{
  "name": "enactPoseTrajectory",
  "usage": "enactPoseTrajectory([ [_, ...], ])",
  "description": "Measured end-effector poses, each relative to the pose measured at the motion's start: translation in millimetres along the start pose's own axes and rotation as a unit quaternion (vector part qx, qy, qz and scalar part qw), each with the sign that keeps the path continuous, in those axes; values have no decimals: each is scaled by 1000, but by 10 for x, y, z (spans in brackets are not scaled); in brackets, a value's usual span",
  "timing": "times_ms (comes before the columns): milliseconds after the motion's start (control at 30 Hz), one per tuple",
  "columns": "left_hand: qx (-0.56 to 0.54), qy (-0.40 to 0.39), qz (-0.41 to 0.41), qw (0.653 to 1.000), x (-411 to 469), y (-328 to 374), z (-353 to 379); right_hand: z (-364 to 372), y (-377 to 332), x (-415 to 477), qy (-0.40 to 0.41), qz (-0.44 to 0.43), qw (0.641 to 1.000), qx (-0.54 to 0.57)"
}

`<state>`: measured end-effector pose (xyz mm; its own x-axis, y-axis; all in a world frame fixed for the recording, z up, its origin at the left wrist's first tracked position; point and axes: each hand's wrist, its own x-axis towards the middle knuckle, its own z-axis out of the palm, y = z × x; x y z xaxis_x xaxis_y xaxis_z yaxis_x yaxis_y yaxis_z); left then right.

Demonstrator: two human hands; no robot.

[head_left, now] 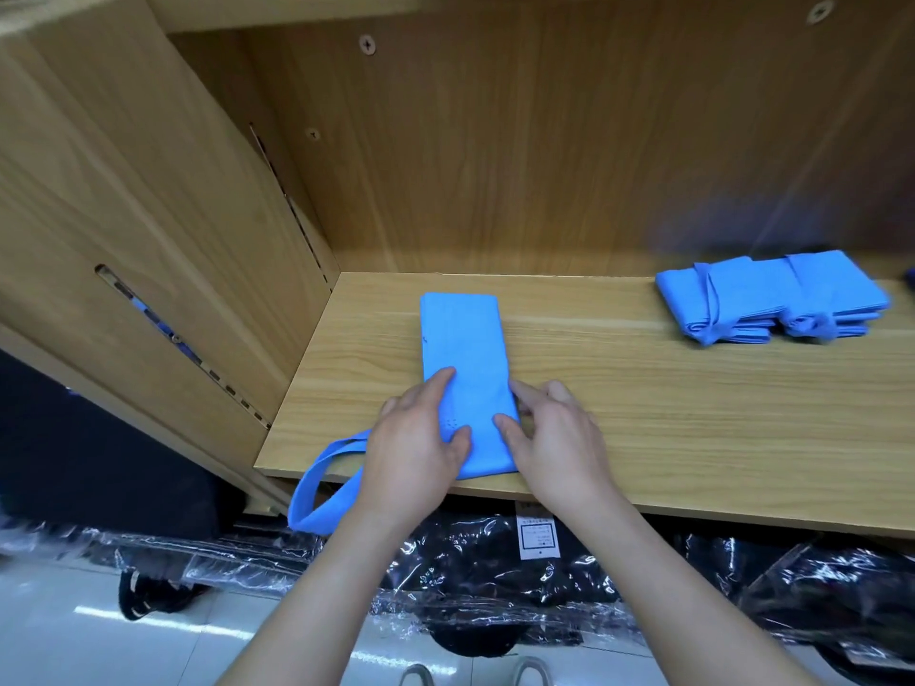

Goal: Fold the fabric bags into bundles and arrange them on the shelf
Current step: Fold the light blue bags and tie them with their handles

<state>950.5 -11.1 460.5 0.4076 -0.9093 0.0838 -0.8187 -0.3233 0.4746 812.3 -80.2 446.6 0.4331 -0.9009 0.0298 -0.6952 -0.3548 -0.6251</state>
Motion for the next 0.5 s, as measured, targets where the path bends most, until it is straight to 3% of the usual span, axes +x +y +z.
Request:
enactPoseTrajectory([
  [233,38,-41,-1,998,-162,25,-55,12,-70,93,10,4,1000,-24],
  [333,137,1,19,990,-225,20,-66,45,-80,97,6,-6,1000,-29],
  [400,178,37,89,979,-208,35,-47,52,-72,95,1,-13,999,-39],
  [433,187,10,124,974,-195,25,-30,48,-62,93,-3,-17,999,-46],
  [500,167,-102,119,973,-169,-3,-28,31,-45,92,-16,-33,997,-61],
])
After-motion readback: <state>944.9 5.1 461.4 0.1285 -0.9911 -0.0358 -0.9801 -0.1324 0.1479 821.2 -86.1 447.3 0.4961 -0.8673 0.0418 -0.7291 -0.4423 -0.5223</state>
